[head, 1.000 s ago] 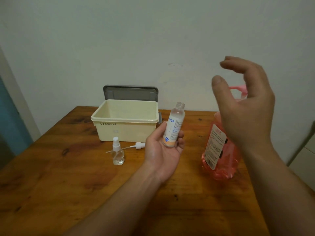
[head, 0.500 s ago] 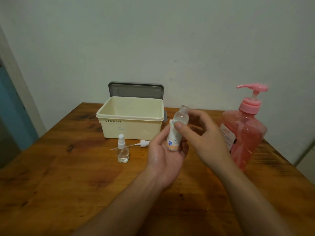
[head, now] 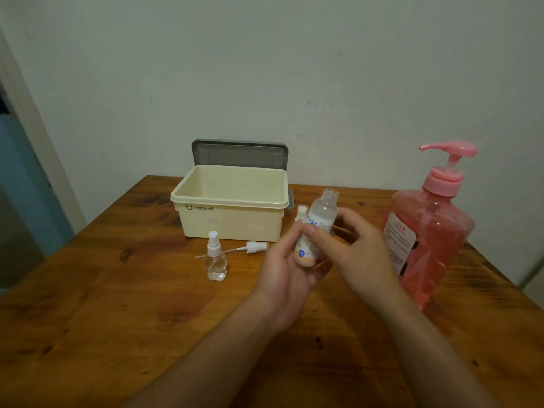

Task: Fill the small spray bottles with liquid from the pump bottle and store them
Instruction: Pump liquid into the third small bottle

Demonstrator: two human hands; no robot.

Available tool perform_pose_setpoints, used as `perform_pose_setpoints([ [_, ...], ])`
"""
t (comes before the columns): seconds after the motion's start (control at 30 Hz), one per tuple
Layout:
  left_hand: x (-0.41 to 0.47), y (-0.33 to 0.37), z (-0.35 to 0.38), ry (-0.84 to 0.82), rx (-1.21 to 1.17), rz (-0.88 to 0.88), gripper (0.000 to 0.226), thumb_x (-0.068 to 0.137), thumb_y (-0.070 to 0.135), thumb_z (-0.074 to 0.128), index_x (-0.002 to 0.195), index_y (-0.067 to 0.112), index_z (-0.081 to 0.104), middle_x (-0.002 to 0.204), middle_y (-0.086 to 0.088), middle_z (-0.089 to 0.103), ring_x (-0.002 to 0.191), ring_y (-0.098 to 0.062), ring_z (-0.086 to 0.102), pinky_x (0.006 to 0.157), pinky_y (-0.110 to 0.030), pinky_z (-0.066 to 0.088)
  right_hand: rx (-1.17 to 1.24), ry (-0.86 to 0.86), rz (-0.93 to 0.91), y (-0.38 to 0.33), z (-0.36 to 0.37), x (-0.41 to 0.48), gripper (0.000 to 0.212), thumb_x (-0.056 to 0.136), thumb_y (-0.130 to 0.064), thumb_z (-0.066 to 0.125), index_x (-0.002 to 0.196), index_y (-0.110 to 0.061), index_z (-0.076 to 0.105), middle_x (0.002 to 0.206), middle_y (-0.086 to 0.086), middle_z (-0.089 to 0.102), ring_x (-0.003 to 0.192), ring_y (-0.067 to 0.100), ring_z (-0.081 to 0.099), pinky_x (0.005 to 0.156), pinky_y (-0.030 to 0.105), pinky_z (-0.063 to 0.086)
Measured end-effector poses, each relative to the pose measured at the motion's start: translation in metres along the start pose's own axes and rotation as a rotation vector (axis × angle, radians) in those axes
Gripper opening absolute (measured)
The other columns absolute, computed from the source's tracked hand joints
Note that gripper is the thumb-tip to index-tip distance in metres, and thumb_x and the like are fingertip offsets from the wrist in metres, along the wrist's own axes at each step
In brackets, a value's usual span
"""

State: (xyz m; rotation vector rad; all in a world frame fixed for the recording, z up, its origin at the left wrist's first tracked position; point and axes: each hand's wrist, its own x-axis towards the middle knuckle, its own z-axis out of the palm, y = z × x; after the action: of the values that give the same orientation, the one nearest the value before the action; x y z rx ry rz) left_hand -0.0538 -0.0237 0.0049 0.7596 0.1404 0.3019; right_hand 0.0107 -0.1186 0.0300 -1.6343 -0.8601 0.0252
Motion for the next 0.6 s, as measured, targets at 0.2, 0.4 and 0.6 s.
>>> perform_pose_setpoints([
  [0.2, -0.003, 0.004, -0.014, 0.179, 0.428, 0.048, 0.032, 0.098, 0.041, 0.047, 0.112, 0.022, 0.068, 0.105, 0.001, 0.074, 0.096, -0.012, 0.069, 0.080, -0.030, 0.049, 0.008, 0.011, -0.014, 0.001, -0.004, 0.002, 0.024, 0.079, -0.038, 0.073, 0.102, -0.037, 0.066, 0.097, -0.021, 0.071, 0.096, -0.002, 0.064, 0.085, 0.023, 0.053],
  [0.4, -0.005, 0.017, -0.027, 0.327, 1.337, 0.428, 0.010, 0.095, 0.026, 0.056, 0.102, 0.028, 0.063, 0.097, 0.017, 0.061, 0.089, -0.002, 0.057, 0.076, -0.020, 0.048, -0.001, 0.016, -0.005, 0.002, -0.008, -0.002, 0.031, 0.076, -0.040, 0.070, 0.106, -0.032, 0.064, 0.096, -0.016, 0.068, 0.089, -0.005, 0.062, 0.070, 0.010, 0.049],
  [0.6, 0.007, 0.025, -0.038, 0.307, 2.043, 0.388, 0.037, 0.095, 0.027, 0.050, 0.132, 0.026, 0.047, 0.129, 0.007, 0.049, 0.117, -0.012, 0.045, 0.095, -0.029, 0.043, -0.016, 0.017, 0.007, 0.008, -0.007, -0.005, 0.036, 0.071, -0.047, 0.067, 0.105, -0.037, 0.061, 0.099, -0.016, 0.068, 0.090, -0.007, 0.061, 0.071, 0.009, 0.049],
])
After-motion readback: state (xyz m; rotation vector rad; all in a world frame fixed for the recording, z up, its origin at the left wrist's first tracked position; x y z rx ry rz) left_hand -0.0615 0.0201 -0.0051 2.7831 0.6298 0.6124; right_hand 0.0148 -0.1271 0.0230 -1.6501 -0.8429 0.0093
